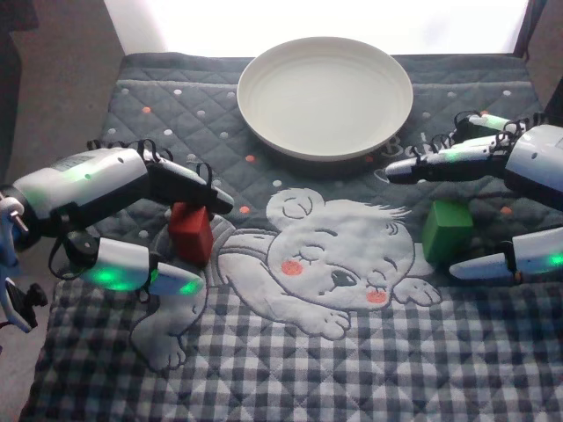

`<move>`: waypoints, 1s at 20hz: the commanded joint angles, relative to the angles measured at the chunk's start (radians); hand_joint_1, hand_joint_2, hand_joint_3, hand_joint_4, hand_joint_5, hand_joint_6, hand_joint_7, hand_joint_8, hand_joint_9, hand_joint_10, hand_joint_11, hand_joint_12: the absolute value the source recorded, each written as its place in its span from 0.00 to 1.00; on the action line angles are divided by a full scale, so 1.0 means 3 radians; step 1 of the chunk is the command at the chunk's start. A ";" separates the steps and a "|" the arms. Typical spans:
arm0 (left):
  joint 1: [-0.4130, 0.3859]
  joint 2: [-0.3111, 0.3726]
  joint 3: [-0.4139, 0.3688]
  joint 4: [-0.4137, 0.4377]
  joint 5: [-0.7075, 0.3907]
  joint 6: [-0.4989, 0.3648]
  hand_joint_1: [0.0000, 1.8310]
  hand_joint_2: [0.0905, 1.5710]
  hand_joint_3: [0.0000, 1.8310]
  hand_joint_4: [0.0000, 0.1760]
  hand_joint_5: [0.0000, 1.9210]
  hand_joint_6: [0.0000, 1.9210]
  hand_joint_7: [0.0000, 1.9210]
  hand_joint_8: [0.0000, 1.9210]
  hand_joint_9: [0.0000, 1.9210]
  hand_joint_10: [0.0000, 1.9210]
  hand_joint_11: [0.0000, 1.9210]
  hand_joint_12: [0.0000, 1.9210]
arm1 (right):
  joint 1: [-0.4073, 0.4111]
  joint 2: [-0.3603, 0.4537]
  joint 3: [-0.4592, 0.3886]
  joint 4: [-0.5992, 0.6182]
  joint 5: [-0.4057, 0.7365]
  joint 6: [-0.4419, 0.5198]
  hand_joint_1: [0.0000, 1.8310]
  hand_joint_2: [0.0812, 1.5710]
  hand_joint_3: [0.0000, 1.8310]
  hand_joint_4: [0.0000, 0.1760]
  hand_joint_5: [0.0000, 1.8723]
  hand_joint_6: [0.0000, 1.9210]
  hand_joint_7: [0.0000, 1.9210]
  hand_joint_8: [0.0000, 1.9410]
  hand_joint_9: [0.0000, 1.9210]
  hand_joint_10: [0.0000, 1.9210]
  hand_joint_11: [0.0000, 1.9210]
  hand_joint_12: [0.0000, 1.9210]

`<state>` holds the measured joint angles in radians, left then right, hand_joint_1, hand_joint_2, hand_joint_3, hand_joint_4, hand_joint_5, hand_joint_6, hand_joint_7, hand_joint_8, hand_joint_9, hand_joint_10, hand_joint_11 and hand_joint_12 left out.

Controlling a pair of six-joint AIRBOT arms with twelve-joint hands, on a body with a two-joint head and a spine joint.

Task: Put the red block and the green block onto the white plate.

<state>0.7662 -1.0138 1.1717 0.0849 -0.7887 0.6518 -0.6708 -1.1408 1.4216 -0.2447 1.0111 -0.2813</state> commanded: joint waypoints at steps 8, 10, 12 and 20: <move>-0.0080 -0.0110 0.0067 -0.0084 -0.0409 -0.0021 0.69 0.68 0.00 0.00 0.63 0.18 0.47 0.70 0.44 0.70 0.40 0.88 | 0.0034 -0.0048 0.0043 0.0119 0.0378 0.0021 0.73 0.66 0.00 0.00 0.48 0.00 0.52 0.42 0.38 0.62 0.28 0.85; -0.0080 -0.0126 0.0078 -0.0115 -0.0434 -0.0021 0.70 0.68 0.00 0.00 0.65 0.15 0.47 0.69 0.45 0.68 0.39 0.86 | 0.0034 -0.0048 0.0044 0.0120 0.0378 0.0022 0.70 0.69 0.00 0.00 0.56 0.30 0.52 0.59 0.43 0.63 0.33 0.84; -0.0080 -0.0136 0.0094 -0.0158 -0.0484 -0.0021 0.70 0.67 0.00 0.00 0.68 0.09 0.48 0.68 0.47 0.68 0.41 0.86 | 0.0034 -0.0048 0.0048 0.0124 0.0379 0.0038 0.69 0.68 0.00 0.00 0.65 0.15 0.50 0.65 0.43 0.58 0.27 0.84; -0.0616 -0.0341 0.0370 -0.0171 -0.0655 0.0063 0.71 0.64 0.00 0.00 0.69 0.07 0.58 0.51 0.52 0.51 0.42 0.75 | 0.0395 -0.0100 0.0262 0.0238 0.0476 0.0097 0.67 0.62 0.00 0.00 0.76 0.04 0.48 0.71 0.44 0.97 0.47 0.99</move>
<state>0.5686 -1.1244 1.2922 0.0402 -0.8639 0.6754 -0.5407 -1.1843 1.5089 -0.2180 1.0313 -0.2596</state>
